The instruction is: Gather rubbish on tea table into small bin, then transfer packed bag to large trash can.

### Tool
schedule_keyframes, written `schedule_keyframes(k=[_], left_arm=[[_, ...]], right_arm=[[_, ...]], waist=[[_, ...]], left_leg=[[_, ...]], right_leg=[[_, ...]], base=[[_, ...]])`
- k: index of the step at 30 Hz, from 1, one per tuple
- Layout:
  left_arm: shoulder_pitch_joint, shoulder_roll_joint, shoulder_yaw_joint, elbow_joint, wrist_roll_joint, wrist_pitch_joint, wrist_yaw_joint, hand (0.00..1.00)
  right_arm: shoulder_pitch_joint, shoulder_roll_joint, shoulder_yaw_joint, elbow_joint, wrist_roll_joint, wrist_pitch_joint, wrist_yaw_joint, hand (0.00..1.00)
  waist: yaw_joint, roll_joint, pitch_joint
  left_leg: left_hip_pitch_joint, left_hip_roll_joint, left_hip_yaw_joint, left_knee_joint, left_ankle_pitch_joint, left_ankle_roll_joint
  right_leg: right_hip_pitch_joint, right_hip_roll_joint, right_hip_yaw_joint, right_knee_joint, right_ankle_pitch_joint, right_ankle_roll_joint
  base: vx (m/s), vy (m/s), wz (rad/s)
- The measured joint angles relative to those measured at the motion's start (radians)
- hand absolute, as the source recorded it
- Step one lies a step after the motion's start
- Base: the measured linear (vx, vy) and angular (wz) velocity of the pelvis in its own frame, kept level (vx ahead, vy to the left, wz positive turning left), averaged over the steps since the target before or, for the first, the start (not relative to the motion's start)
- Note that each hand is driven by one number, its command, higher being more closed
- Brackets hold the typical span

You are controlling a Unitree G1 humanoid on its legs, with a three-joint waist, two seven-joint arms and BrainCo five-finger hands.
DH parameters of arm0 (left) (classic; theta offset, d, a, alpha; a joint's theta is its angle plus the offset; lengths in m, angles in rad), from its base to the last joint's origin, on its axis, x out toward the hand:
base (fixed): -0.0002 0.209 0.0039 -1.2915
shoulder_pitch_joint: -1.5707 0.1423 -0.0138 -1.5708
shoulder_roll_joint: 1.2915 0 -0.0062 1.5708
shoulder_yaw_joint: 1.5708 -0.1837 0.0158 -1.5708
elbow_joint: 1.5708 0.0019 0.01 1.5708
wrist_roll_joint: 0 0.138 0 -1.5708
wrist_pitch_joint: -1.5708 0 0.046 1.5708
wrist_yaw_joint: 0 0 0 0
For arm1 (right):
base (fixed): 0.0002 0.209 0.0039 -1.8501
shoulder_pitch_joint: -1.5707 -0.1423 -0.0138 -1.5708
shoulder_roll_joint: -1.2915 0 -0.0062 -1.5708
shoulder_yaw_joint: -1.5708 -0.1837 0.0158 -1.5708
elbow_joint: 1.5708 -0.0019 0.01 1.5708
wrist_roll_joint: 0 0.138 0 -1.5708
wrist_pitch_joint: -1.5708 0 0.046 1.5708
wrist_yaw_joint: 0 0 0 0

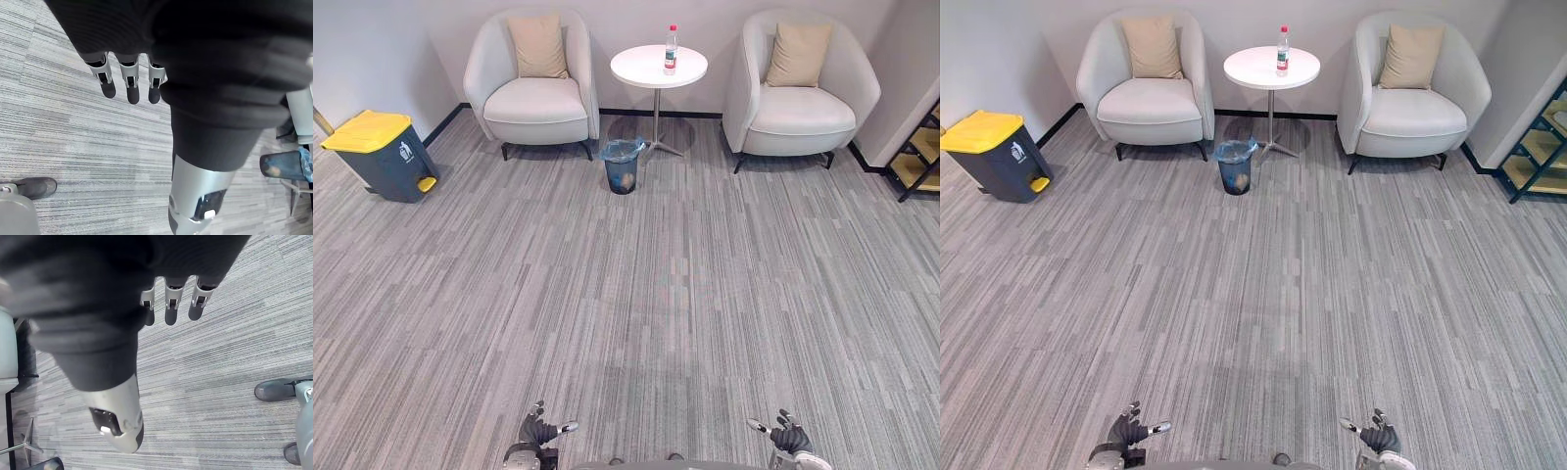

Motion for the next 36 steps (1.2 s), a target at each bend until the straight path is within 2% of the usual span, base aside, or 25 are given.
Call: schedule_keyframes(k=[6, 17, 36], left_arm=[[0.017, 0.002, 0.010, 0.006, 0.001, 0.000, -0.006, 0.00], [0.032, 0.001, 0.000, 0.030, 0.004, 0.001, -0.023, 0.00], [0.035, 0.005, -0.039, 0.030, 0.021, 0.001, -0.042, 0.00]], right_arm=[[0.002, -0.028, 0.001, 0.001, -0.006, 0.000, 0.003, 0.00], [0.005, -0.029, 0.020, 0.040, -0.008, 0.018, 0.022, 0.00], [0.011, -0.027, 0.022, 0.041, -0.008, 0.022, 0.026, 0.00]], waist=[[-0.001, 0.001, 0.000], [0.000, 0.003, 0.001], [0.000, 0.003, 0.002]], left_leg=[[-0.001, 0.000, -0.004, -0.003, 0.006, -0.008], [0.003, 0.000, -0.011, -0.027, 0.028, 0.000], [0.005, 0.008, 0.010, -0.050, 0.028, -0.001]], right_leg=[[0.000, 0.000, -0.011, 0.000, 0.000, 0.000], [0.001, 0.003, -0.019, -0.012, 0.015, -0.021], [-0.004, 0.012, -0.002, -0.031, 0.016, -0.022]], base=[[0.00, -0.001, 0.04], [-0.03, -0.009, 0.02], [0.00, -0.005, -0.02]])
